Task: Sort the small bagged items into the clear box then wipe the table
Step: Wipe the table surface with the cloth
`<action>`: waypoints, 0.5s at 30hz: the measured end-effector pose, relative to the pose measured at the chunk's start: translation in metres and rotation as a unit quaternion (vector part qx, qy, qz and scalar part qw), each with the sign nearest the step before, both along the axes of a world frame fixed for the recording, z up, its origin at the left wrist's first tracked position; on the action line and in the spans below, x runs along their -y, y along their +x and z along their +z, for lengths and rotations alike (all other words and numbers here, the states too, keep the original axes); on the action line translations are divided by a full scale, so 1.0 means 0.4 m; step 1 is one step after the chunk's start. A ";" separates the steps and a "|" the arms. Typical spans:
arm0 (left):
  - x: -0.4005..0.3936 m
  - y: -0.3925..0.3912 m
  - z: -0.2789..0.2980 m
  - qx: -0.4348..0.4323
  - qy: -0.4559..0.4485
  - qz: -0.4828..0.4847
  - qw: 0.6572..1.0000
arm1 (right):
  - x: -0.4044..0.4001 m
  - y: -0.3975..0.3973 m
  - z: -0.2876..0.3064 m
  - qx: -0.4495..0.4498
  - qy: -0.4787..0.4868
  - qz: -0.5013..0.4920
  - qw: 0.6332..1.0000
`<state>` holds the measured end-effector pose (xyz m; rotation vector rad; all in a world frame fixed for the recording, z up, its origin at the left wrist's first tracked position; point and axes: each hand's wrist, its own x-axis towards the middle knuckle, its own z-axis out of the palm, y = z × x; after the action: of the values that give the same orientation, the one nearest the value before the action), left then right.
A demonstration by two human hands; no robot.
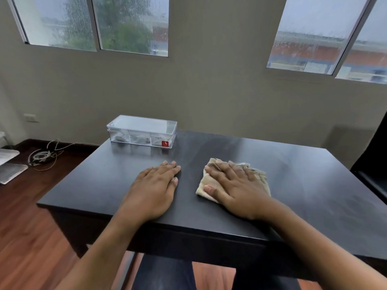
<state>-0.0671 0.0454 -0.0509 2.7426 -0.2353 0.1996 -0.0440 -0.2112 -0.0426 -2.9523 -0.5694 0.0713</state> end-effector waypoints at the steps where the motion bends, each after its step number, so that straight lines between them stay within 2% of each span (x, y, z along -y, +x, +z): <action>1: 0.002 -0.001 -0.001 0.000 0.001 0.003 1.000 | -0.004 -0.004 -0.001 -0.002 0.001 0.003 1.000; 8: 0.003 0.004 -0.006 -0.002 0.013 0.007 1.000 | -0.010 0.077 -0.001 0.002 0.019 0.006 1.000; 15: 0.003 0.005 -0.004 -0.012 0.026 0.004 1.000 | -0.064 0.254 -0.004 0.011 0.027 -0.053 0.998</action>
<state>-0.0652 0.0440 -0.0524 2.7952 -0.2257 0.1644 0.0575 -0.1858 -0.0440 -2.9275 -0.4083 0.0132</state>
